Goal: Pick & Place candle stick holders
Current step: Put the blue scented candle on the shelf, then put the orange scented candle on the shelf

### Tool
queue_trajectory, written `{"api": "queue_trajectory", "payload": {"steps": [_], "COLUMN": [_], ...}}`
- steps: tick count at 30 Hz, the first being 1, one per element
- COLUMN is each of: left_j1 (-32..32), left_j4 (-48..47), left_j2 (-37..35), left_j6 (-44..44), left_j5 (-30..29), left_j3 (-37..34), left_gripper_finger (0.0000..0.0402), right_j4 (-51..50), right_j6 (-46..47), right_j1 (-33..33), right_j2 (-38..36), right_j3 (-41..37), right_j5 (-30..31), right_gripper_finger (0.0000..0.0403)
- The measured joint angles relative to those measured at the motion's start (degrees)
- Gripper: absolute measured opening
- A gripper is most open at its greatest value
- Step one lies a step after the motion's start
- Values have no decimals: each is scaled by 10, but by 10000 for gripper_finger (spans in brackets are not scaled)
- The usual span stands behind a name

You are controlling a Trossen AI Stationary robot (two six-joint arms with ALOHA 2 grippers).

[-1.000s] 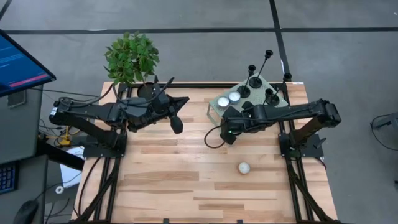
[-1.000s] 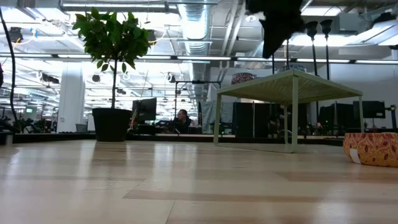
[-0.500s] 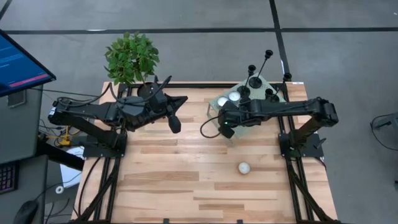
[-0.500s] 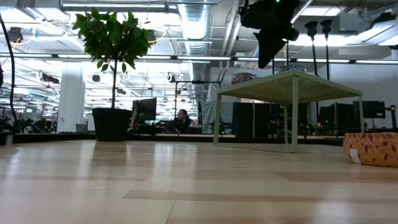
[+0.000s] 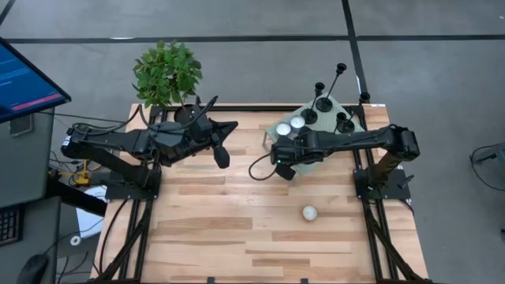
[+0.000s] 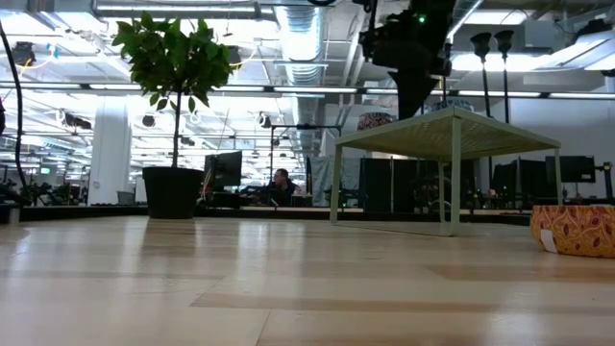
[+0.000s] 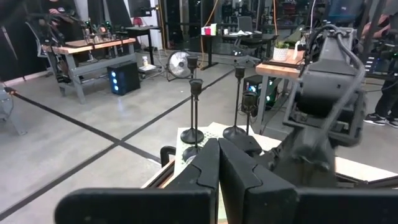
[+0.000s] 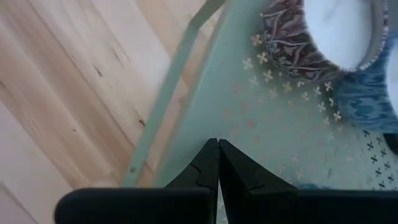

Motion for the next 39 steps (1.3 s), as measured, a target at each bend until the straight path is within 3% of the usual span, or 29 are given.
{"api": "queue_trajectory", "payload": {"steps": [12, 23, 32, 39], "left_j1": [0, 0, 0, -5], "left_j4": [3, 3, 3, 2], "left_j2": [0, 0, 0, 0], "left_j6": [13, 13, 13, 30], "left_j5": [-3, -4, -4, 8], "left_j3": [0, 0, 0, 0], "left_gripper_finger": [2, 2, 2, 33], "right_j4": [-77, -56, -83, -197], "right_j6": [20, 17, 51, 225], "right_j1": [0, 42, 139, 255], "right_j2": [-4, -5, -30, -47], "right_j3": [0, 55, 153, 142], "right_j5": [2, 15, 7, -36], "right_gripper_finger": [0, 0, 0, 5]}}
